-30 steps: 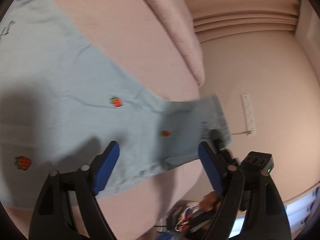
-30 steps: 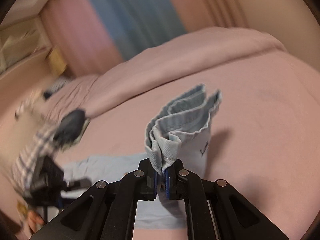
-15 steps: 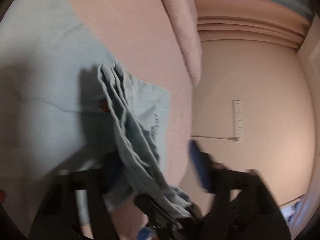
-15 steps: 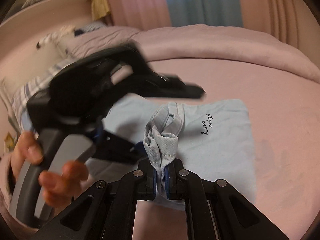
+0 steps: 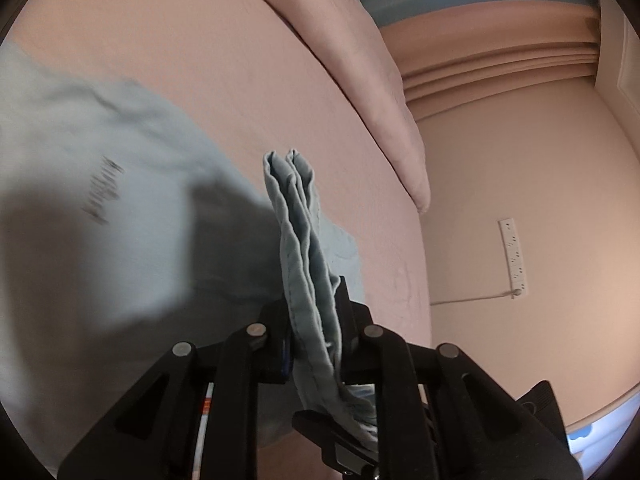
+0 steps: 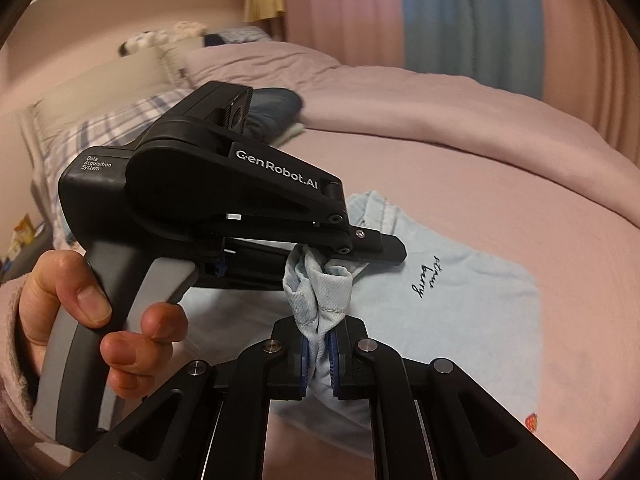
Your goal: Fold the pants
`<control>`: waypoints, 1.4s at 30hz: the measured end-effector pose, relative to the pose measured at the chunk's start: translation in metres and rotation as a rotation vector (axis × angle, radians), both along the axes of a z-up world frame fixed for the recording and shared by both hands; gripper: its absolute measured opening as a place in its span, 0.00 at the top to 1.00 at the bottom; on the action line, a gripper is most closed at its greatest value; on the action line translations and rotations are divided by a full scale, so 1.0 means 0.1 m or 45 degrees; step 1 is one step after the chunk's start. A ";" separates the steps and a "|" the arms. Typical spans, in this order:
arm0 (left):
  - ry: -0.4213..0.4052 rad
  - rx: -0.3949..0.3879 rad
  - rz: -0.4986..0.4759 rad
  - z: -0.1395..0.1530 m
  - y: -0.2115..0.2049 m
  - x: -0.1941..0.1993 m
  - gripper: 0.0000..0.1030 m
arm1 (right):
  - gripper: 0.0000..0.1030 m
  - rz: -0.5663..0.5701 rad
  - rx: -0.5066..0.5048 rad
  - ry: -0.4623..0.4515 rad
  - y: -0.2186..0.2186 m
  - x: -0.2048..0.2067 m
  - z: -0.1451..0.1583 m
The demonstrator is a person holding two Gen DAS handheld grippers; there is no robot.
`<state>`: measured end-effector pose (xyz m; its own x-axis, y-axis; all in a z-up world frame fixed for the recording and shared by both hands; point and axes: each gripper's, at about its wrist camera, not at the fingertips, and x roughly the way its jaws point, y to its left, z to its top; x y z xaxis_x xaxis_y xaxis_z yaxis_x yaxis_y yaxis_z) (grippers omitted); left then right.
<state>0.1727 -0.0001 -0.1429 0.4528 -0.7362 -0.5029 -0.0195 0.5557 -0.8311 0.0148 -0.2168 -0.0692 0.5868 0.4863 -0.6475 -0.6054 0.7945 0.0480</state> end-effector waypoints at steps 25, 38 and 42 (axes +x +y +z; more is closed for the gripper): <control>-0.150 0.407 0.052 0.26 0.35 -0.26 0.44 | 0.51 -0.046 0.240 0.306 -0.82 0.29 0.09; -0.017 0.436 -0.129 -0.36 -0.30 -0.25 0.63 | 0.80 -0.303 -0.251 0.446 -1.17 1.24 -0.48; -0.006 0.433 -0.125 -0.26 -0.09 -0.38 0.64 | 0.81 -0.301 -0.178 0.434 -1.31 1.15 -0.33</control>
<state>0.1346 -0.0096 -0.1686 0.3914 -0.5670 -0.7248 0.0512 0.7998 -0.5980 0.1302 -0.3475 -0.1027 0.4125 0.2586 -0.8735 -0.3744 0.9223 0.0962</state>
